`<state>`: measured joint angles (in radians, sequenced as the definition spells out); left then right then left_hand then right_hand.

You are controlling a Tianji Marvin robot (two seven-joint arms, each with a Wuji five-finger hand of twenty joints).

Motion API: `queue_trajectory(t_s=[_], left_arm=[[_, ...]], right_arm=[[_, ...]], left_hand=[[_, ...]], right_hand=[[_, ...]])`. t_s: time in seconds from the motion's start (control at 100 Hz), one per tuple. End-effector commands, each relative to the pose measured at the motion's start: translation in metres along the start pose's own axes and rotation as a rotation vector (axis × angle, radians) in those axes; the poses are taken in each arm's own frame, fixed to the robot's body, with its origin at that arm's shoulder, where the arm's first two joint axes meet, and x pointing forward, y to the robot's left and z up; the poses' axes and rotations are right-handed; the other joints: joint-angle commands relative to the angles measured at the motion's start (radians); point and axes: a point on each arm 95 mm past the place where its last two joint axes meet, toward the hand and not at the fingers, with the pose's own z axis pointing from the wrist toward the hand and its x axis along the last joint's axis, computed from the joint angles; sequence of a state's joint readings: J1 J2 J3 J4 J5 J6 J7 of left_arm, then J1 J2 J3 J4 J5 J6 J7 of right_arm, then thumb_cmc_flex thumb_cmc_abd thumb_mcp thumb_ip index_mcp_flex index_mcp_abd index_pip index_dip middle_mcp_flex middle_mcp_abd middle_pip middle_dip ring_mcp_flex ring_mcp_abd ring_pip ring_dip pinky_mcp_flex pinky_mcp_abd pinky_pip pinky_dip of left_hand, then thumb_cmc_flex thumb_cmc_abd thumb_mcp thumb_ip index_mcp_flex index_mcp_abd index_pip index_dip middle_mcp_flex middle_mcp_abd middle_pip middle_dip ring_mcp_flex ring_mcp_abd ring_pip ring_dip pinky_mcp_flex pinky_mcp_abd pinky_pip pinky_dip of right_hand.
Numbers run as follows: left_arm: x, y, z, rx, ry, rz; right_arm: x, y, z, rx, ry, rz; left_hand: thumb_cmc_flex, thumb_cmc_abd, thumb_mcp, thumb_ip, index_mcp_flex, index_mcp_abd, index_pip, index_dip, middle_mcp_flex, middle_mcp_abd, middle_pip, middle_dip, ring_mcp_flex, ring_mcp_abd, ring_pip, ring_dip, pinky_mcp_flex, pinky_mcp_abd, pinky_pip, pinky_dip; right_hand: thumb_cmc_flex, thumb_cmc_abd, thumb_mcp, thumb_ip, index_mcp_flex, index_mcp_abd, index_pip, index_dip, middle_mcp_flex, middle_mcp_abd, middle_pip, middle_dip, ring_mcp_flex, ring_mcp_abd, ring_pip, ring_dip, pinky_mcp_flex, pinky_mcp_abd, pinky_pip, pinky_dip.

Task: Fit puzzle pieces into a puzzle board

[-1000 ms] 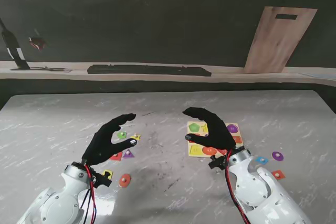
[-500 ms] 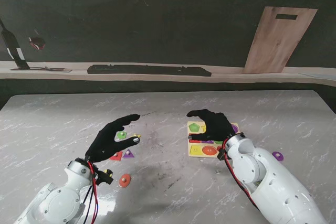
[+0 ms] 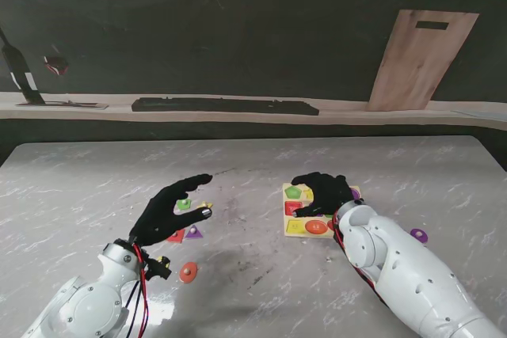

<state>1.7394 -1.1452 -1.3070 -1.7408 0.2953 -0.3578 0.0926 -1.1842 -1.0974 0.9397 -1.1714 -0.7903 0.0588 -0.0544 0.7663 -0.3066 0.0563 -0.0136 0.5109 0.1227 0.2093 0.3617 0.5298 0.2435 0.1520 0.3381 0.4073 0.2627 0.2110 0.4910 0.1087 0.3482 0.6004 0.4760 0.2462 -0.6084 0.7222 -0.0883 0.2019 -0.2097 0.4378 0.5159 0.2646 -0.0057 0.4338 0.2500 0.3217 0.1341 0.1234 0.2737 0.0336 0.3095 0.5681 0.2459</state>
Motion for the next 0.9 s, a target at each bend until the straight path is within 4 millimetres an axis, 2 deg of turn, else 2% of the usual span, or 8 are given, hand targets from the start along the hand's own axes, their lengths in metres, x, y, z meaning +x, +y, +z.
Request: queue_trajectory(t_s=[0.0,0.12,0.19,0.27,0.44,0.61,0.77,0.89], left_arm=[[-0.001,0.001,-0.001,-0.011,-0.005,-0.005],[-0.002,0.002,0.000,-0.018,-0.015,-0.004],[-0.002,0.002,0.000,-0.021,-0.017,-0.003],[-0.002,0.002,0.000,-0.025,-0.015,-0.005],[-0.004,0.002,0.001,-0.039,-0.022,-0.020],[-0.005,0.001,0.000,-0.051,-0.027,-0.019],[-0.005,0.001,0.000,-0.052,-0.030,-0.020],[-0.005,0.001,0.000,-0.053,-0.030,-0.029]], right_arm=[[-0.005,-0.009,0.002,0.016,-0.005,-0.024],[-0.007,-0.013,0.008,0.030,-0.004,-0.064],[-0.007,-0.018,0.013,0.025,-0.008,-0.086],[-0.005,-0.022,0.020,0.007,-0.003,-0.108],[-0.003,-0.031,0.028,0.031,0.005,-0.161],[0.000,-0.040,0.031,0.062,0.032,-0.185],[0.006,-0.050,0.029,0.098,0.083,-0.234],[0.014,-0.055,0.023,0.165,0.105,-0.255]], left_hand=[[0.002,0.022,-0.027,-0.008,0.020,-0.005,0.006,0.006,0.022,-0.002,0.014,0.012,0.021,-0.026,0.021,0.017,0.002,-0.011,0.022,0.017],[0.003,0.027,-0.032,-0.008,0.022,-0.007,0.007,0.008,0.028,-0.001,0.018,0.017,0.023,-0.024,0.029,0.024,0.000,-0.013,0.035,0.024],[0.001,0.029,-0.036,-0.008,0.023,-0.005,0.007,0.008,0.031,-0.001,0.020,0.019,0.025,-0.023,0.032,0.027,-0.001,-0.011,0.040,0.025],[-0.009,0.039,-0.042,-0.009,0.029,-0.007,0.010,0.010,0.038,-0.002,0.023,0.022,0.031,-0.023,0.037,0.030,0.002,-0.010,0.045,0.027],[-0.017,0.051,-0.052,-0.008,0.035,-0.007,0.012,0.012,0.047,0.001,0.025,0.027,0.035,-0.019,0.045,0.038,0.001,-0.009,0.058,0.032],[-0.032,0.078,-0.060,-0.008,0.047,-0.006,0.015,0.015,0.057,0.003,0.027,0.030,0.037,-0.013,0.049,0.043,-0.003,-0.005,0.063,0.033],[-0.043,0.099,-0.065,-0.008,0.056,-0.004,0.016,0.017,0.066,0.008,0.027,0.034,0.040,-0.008,0.052,0.048,-0.003,0.002,0.067,0.033],[-0.047,0.107,-0.066,-0.007,0.062,-0.005,0.017,0.019,0.070,0.007,0.026,0.036,0.042,-0.008,0.053,0.049,-0.007,0.009,0.068,0.032]], right_hand=[[-0.006,-0.022,0.006,0.022,-0.032,0.001,-0.013,-0.013,-0.044,0.013,0.003,-0.004,-0.019,-0.008,0.006,-0.012,-0.014,0.019,-0.012,-0.023],[0.003,-0.033,0.007,0.024,-0.029,0.040,-0.001,-0.011,-0.052,0.015,0.019,0.003,-0.021,-0.013,0.014,-0.018,-0.014,0.020,-0.002,-0.035],[0.011,-0.042,0.007,0.027,-0.048,0.119,0.003,-0.010,-0.056,0.017,0.056,0.018,-0.013,-0.018,0.027,-0.021,-0.008,0.019,0.016,-0.045],[0.009,-0.044,0.010,0.029,-0.051,0.166,0.017,-0.005,-0.056,0.017,0.094,0.032,-0.003,-0.018,0.044,-0.023,-0.002,0.027,0.041,-0.061],[0.018,-0.048,0.011,0.030,-0.062,0.133,0.048,0.018,-0.073,0.018,0.126,0.040,-0.001,-0.019,0.069,-0.021,0.005,0.025,0.088,-0.076],[0.066,-0.067,0.004,0.033,0.012,0.091,0.152,0.077,-0.018,0.019,0.195,0.066,0.078,-0.031,0.131,0.024,0.023,0.000,0.145,-0.072],[0.091,-0.079,-0.002,0.037,0.050,0.112,0.233,0.163,0.040,0.009,0.349,0.135,0.219,-0.055,0.296,0.198,0.101,0.005,0.276,0.044],[0.062,-0.071,0.015,0.040,0.049,0.123,0.289,0.234,0.064,0.002,0.454,0.236,0.267,-0.052,0.480,0.326,0.173,0.011,0.369,0.162]])
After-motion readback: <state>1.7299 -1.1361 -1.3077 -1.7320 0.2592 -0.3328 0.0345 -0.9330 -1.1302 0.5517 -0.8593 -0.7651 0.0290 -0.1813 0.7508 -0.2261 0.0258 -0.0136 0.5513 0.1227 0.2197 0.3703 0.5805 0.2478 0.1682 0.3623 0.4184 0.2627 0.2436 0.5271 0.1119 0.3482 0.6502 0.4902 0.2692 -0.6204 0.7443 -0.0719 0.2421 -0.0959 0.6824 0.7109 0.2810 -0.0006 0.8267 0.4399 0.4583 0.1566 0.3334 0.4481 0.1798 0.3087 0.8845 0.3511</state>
